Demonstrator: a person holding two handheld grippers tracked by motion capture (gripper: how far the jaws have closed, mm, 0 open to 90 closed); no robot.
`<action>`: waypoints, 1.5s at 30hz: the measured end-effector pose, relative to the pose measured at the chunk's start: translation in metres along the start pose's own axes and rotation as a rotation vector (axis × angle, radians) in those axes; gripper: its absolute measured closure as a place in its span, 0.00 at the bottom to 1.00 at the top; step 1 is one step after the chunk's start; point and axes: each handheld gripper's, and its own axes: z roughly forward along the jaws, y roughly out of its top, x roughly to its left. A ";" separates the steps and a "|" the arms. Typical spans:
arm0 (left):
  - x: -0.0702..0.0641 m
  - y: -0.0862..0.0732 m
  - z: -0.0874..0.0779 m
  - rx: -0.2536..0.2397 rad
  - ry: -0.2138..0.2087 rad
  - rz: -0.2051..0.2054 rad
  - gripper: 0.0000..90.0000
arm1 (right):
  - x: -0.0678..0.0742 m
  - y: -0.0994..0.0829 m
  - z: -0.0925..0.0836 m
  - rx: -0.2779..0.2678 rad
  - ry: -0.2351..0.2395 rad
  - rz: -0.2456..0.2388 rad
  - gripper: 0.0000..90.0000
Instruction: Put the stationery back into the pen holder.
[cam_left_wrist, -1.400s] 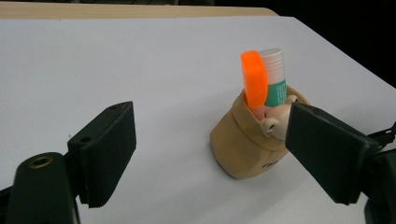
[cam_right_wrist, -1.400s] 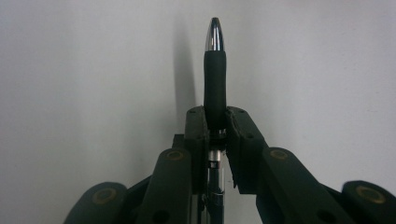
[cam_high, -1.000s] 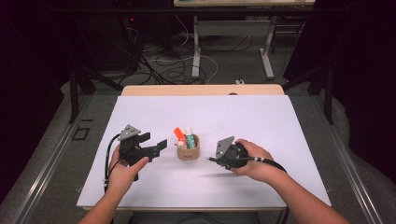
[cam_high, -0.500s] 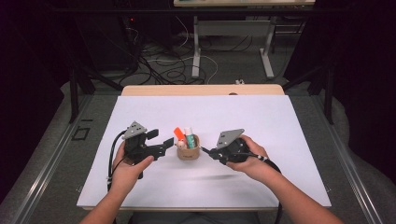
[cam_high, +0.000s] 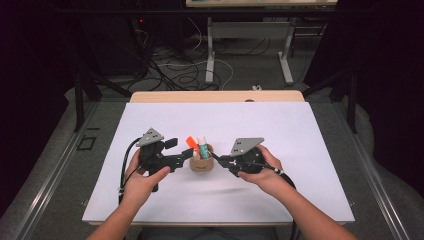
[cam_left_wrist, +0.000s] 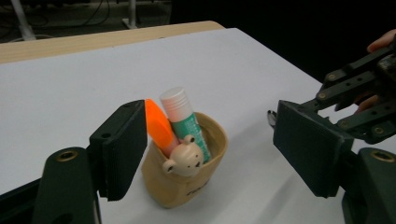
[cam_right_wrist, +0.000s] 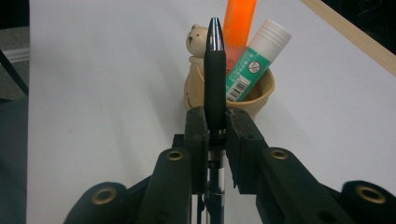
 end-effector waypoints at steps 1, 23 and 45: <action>0.000 0.001 0.000 0.012 -0.008 0.005 0.32 | 0.000 0.000 0.000 -0.009 -0.002 0.002 0.89; -0.016 0.014 0.023 0.054 -0.149 -0.092 0.46 | 0.001 -0.003 -0.003 -0.134 0.005 0.130 0.89; -0.024 0.013 0.046 0.114 -0.230 -0.205 0.76 | 0.005 -0.004 -0.006 -0.193 0.039 0.168 0.89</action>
